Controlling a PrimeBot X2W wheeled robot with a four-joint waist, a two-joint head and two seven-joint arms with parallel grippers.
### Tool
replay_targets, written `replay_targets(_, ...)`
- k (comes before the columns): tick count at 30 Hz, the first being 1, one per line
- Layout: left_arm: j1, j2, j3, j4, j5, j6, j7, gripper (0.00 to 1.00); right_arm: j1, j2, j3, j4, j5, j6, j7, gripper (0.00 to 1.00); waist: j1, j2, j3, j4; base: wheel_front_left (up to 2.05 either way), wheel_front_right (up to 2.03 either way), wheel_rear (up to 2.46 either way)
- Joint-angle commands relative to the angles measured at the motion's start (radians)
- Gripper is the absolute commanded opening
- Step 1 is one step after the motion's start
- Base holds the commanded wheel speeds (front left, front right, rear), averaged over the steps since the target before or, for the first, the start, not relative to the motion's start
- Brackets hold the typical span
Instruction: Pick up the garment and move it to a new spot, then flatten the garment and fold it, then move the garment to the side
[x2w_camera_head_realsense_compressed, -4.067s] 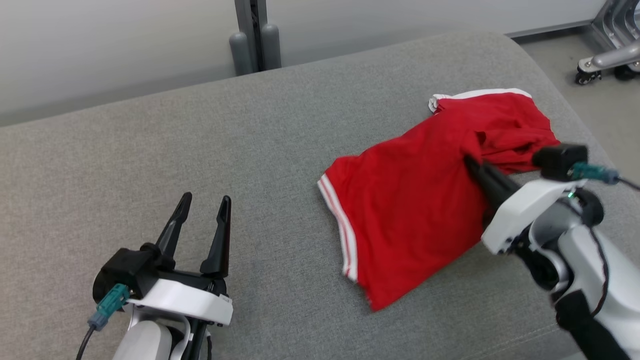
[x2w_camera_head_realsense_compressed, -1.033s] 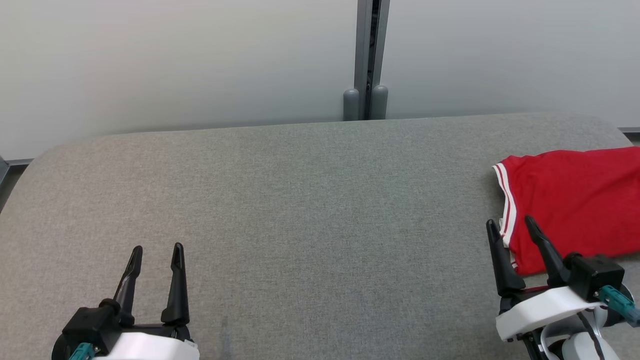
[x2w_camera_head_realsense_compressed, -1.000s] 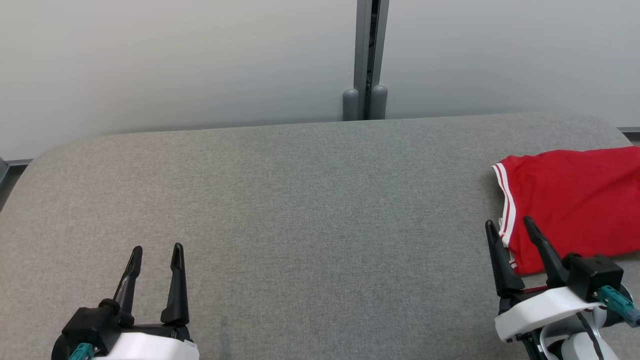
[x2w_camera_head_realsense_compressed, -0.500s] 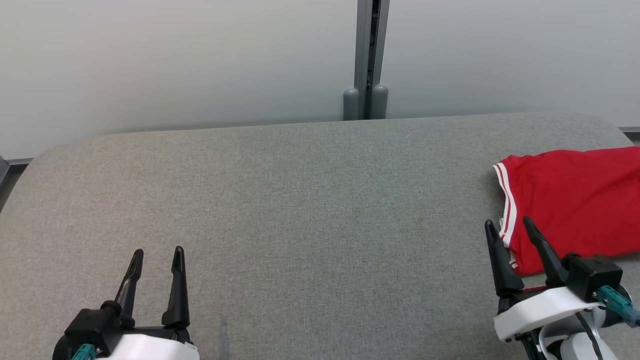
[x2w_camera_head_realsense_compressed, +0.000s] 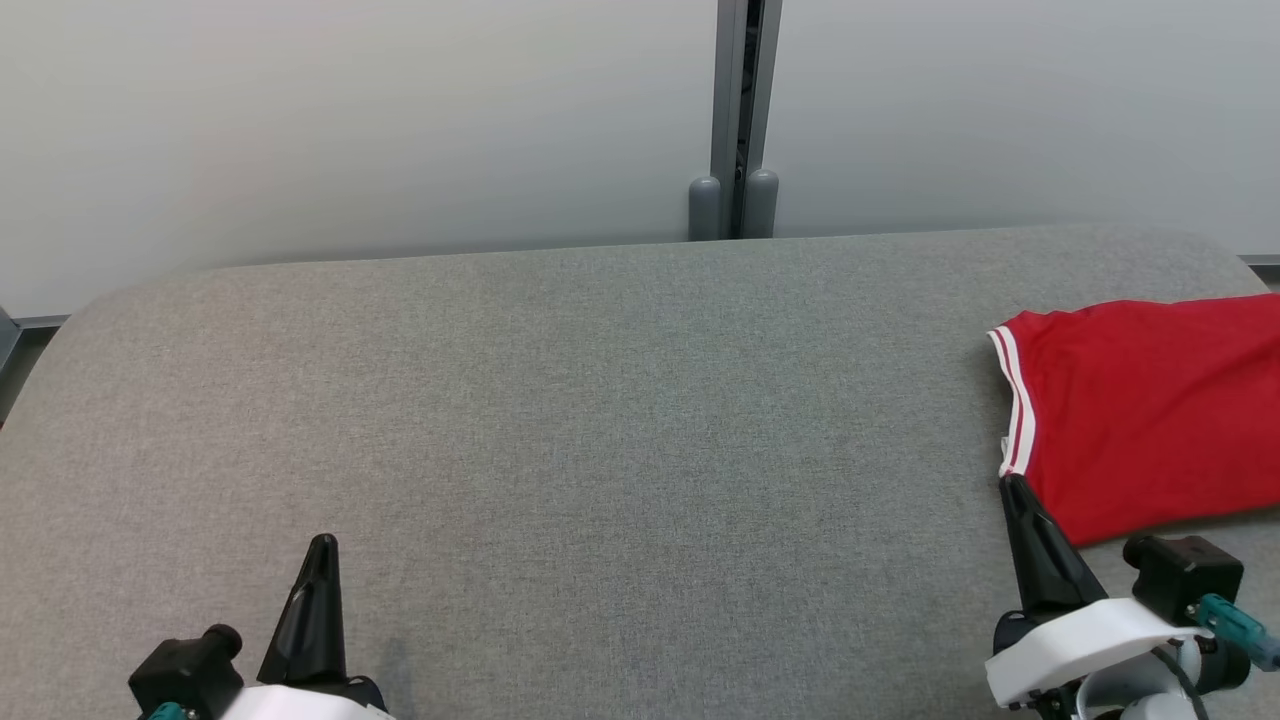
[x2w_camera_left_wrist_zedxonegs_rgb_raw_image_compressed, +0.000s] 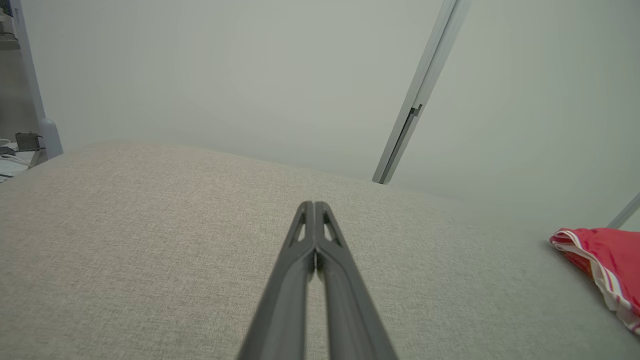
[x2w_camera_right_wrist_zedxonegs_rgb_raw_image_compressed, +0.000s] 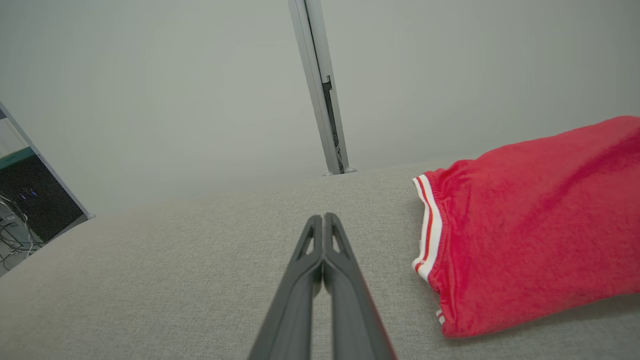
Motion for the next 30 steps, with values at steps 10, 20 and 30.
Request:
replay_targets(10, -0.044, 0.005, 0.019, -0.011, -0.184, -0.012, 0.045, 0.00, -0.022, 0.002, -0.037, -0.020, 0.183, 0.000, 0.042, 0.00, 0.0000, 0.0000, 0.000, 0.000, 0.00, 0.00, 0.00)
replay_targets(20, -0.062, 0.006, 0.031, -0.007, -0.339, -0.020, 0.086, 0.00, -0.023, 0.008, -0.064, -0.023, 0.336, 0.000, 0.079, 0.00, 0.0000, 0.0000, 0.001, 0.001, 0.00, 0.00, 0.00)
replay_targets(30, -0.078, 0.007, 0.043, -0.002, -0.476, -0.027, 0.124, 0.00, -0.024, 0.013, -0.089, -0.026, 0.473, 0.000, 0.111, 0.00, 0.0000, 0.0000, 0.001, 0.001, 0.00, 0.00, 0.00)
